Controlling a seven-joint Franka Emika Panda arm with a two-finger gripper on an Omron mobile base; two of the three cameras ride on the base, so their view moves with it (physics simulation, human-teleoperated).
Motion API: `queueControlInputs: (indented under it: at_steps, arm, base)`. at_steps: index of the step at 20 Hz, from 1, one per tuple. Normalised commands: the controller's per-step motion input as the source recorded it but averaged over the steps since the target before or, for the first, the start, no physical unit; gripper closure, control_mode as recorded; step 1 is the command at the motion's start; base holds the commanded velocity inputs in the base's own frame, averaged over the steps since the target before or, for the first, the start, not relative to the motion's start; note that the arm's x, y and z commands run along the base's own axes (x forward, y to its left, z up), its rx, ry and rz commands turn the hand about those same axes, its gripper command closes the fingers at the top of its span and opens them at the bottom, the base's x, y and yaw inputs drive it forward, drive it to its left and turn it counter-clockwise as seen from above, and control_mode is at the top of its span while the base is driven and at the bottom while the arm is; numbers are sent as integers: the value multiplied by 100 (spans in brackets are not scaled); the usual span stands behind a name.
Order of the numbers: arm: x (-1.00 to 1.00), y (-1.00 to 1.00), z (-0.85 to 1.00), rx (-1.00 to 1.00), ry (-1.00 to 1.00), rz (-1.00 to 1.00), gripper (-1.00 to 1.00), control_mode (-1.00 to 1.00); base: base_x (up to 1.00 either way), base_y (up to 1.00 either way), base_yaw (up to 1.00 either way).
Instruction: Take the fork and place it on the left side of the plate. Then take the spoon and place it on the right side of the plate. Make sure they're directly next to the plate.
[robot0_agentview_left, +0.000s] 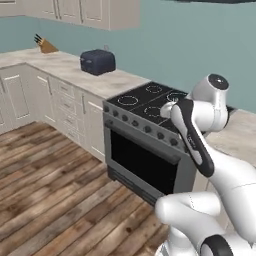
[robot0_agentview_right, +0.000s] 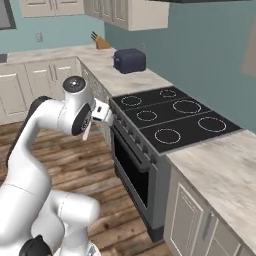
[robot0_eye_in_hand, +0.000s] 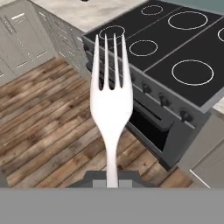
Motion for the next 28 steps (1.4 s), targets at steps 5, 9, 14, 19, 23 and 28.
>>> queueControlInputs:
  at_steps: [5, 9, 14, 19, 23, 28]
  arm:
    - [0, 0, 0, 0, 0, 0, 100, 100]
    - [0, 0, 0, 0, 0, 0, 100, 100]
    - [0, 0, 0, 0, 0, 0, 100, 100]
    - [0, 0, 0, 0, 0, 0, 100, 100]
    - [0, 0, 0, 0, 0, 0, 100, 100]
    - [0, 0, 0, 0, 0, 0, 100, 100]
  base:
    - [-90, 11, 41]
    - [-79, 32, 42]
    - [-60, 79, 34]
    - [-59, 89, 33]
    - [-74, 96, 28]
    - [-62, 100, 23]
